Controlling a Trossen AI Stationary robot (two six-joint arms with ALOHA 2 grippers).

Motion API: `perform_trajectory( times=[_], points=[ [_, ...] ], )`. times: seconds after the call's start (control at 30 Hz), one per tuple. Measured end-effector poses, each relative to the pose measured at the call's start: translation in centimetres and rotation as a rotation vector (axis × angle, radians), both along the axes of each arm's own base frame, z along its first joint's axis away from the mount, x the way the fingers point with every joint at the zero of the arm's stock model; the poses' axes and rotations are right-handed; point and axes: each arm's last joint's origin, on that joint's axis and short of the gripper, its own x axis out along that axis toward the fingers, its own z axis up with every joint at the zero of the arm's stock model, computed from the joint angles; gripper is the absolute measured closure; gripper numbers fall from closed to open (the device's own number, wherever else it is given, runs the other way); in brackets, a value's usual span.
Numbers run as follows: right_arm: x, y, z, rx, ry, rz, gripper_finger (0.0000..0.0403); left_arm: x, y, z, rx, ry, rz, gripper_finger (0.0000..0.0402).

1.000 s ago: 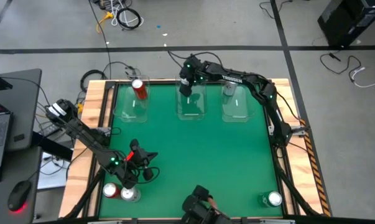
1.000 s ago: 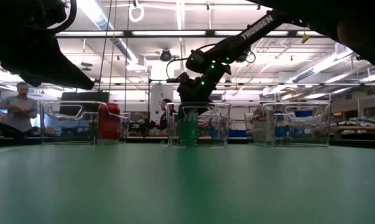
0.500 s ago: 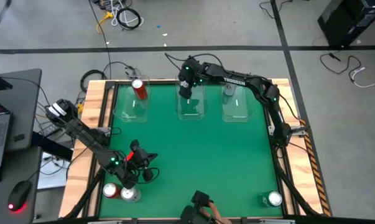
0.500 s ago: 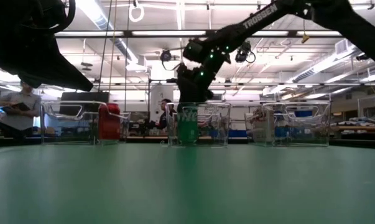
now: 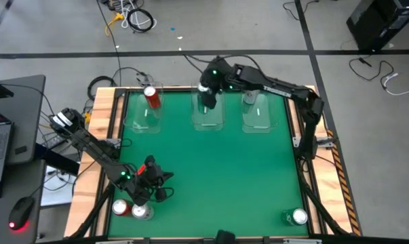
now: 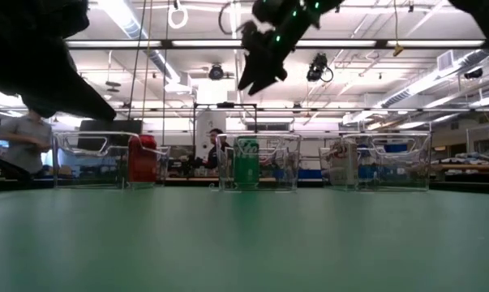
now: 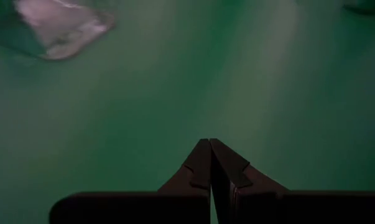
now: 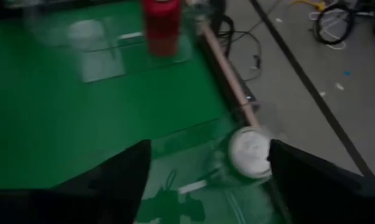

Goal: Sort soda cans
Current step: Put the white soda can into the right transparent bin

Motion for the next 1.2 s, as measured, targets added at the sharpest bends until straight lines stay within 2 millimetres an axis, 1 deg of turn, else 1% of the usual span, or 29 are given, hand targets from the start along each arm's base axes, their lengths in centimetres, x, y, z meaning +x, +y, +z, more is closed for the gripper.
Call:
perform_trajectory(
  times=[0.07, 0.1, 0.17, 0.27, 0.3, 0.33, 0.43, 0.5, 0.6, 0.67, 0.77, 0.83, 0.97, 1.07, 1.2],
  points=[
    [-0.3, 1.7, 0.9, 0.015, 0.002, 0.023, 0.0134, 0.3, -0.4, 0.3, -0.014, 0.008, -0.052, 0.0401],
    [-0.4, 2.7, 1.3, 0.020, 0.005, 0.041, 0.0165, 0.4, -0.6, 0.6, -0.022, 0.017, -0.079, 0.0401],
    [-0.6, 4.6, 2.1, 0.019, 0.014, 0.087, 0.0235, 0.9, -1.2, 1.6, -0.034, 0.028, -0.134, 0.0401],
    [-0.8, 7.3, 2.9, 0.009, 0.035, 0.167, 0.0351, 1.6, -2.1, 3.5, -0.024, 0.057, -0.216, 0.0401],
    [-0.9, 8.2, 3.0, 0.007, 0.043, 0.194, 0.0376, 1.8, -2.3, 4.3, -0.020, 0.068, -0.241, 0.0401],
    [-0.9, 9.0, 3.2, 0.006, 0.050, 0.219, 0.0386, 2.1, -2.6, 5.1, -0.019, 0.080, -0.262, 0.0401],
    [-1.0, 11.4, 3.3, 0.015, 0.076, 0.277, 0.0384, 2.5, -3.2, 7.8, -0.025, 0.129, -0.313, 0.0401],
    [-0.9, 13.0, 3.2, 0.020, 0.098, 0.317, 0.0391, 2.7, -3.6, 9.6, -0.061, 0.160, -0.353, 0.0401],
    [-0.9, 15.1, 3.0, 0.023, 0.123, 0.373, 0.0396, 2.8, -4.2, 12.2, -0.177, 0.197, -0.414, 0.0401],
    [-0.9, 16.3, 2.9, 0.023, 0.129, 0.406, 0.0394, 2.8, -4.4, 13.6, -0.273, 0.204, -0.421, 0.0400],
    [-0.9, 17.9, 2.8, 0.011, 0.149, 0.436, 0.0396, 2.7, -4.7, 15.0, -0.444, 0.231, -0.407, 0.0382],
    [-1.0, 18.6, 2.8, -0.002, 0.155, 0.445, 0.0398, 2.4, -4.7, 15.0, -0.557, 0.299, -0.352, 0.0358],
    [-1.0, 19.9, 2.1, 0.000, 0.177, 0.465, 0.0398, 1.3, -5.0, 14.3, -0.728, 0.478, -0.232, 0.0300],
    [-1.1, 20.5, 1.1, 0.011, 0.208, 0.474, 0.0398, 0.8, -5.5, 13.5, -0.778, 0.567, -0.162, 0.0261],
    [-1.0, 21.2, -0.2, 0.014, 0.227, 0.488, 0.0398, 0.7, -6.4, 12.5, -0.765, 0.624, -0.145, 0.0229]
  ],
)
